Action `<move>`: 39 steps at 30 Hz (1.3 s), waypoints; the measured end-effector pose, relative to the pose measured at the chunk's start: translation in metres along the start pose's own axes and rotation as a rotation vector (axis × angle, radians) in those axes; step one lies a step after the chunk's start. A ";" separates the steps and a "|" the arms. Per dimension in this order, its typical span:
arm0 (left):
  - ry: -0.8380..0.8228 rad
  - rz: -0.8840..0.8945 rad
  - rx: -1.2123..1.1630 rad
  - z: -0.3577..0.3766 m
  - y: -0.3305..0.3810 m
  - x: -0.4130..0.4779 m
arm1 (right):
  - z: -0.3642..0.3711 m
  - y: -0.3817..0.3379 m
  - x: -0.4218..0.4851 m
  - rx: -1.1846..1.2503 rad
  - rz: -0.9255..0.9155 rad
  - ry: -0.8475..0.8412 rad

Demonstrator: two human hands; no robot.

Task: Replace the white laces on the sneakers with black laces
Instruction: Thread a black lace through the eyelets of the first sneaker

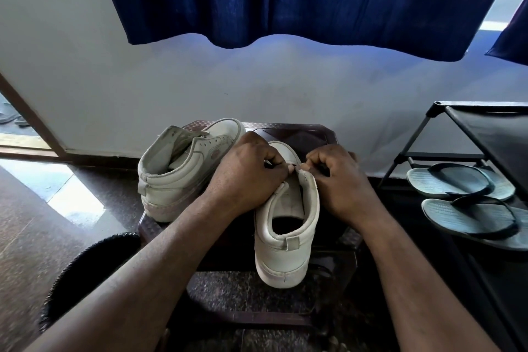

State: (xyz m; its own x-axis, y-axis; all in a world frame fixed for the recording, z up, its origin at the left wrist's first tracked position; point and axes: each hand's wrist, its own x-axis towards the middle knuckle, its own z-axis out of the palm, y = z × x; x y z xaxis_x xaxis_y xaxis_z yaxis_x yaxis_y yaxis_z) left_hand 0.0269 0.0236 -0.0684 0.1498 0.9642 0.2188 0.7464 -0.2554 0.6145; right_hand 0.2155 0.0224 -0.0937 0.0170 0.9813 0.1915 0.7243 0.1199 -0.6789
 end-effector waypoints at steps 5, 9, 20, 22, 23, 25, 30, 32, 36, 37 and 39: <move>-0.007 -0.004 -0.008 -0.001 0.002 -0.001 | -0.021 0.013 0.002 -0.285 0.258 0.014; 0.003 -0.005 -0.011 -0.002 0.002 -0.001 | -0.011 0.010 0.002 -0.068 -0.002 0.026; 0.019 -0.045 -0.051 -0.007 0.001 0.002 | -0.006 0.010 0.004 -0.132 0.077 0.033; 0.029 -0.073 -0.112 -0.008 0.001 0.002 | -0.004 0.012 0.004 -0.178 0.075 0.022; 0.031 -0.090 -0.163 -0.008 0.001 0.002 | -0.002 0.012 0.004 -0.193 0.063 0.012; 0.028 -0.131 -0.304 -0.011 0.003 0.002 | -0.001 0.009 0.002 -0.213 0.072 -0.001; 0.081 -0.252 -0.595 -0.017 0.003 0.004 | -0.009 0.002 0.000 -0.353 0.175 -0.016; 0.113 -0.243 -0.653 -0.018 0.001 0.005 | -0.007 0.004 0.000 -0.332 0.164 -0.025; 0.178 -0.185 -0.643 -0.022 0.004 0.004 | -0.004 0.010 0.003 -0.094 -0.023 0.032; 0.185 -0.174 -0.620 -0.022 0.005 0.004 | -0.005 0.008 0.003 -0.029 -0.054 0.031; 0.184 -0.154 -0.634 -0.022 0.005 0.005 | -0.003 0.004 0.001 0.043 -0.099 0.024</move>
State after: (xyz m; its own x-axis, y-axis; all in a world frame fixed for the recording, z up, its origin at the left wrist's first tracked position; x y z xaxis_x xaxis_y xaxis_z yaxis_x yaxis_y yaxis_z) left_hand 0.0176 0.0251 -0.0478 -0.0828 0.9794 0.1843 0.2171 -0.1628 0.9625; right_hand 0.2205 0.0230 -0.0945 -0.0365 0.9606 0.2757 0.6930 0.2231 -0.6856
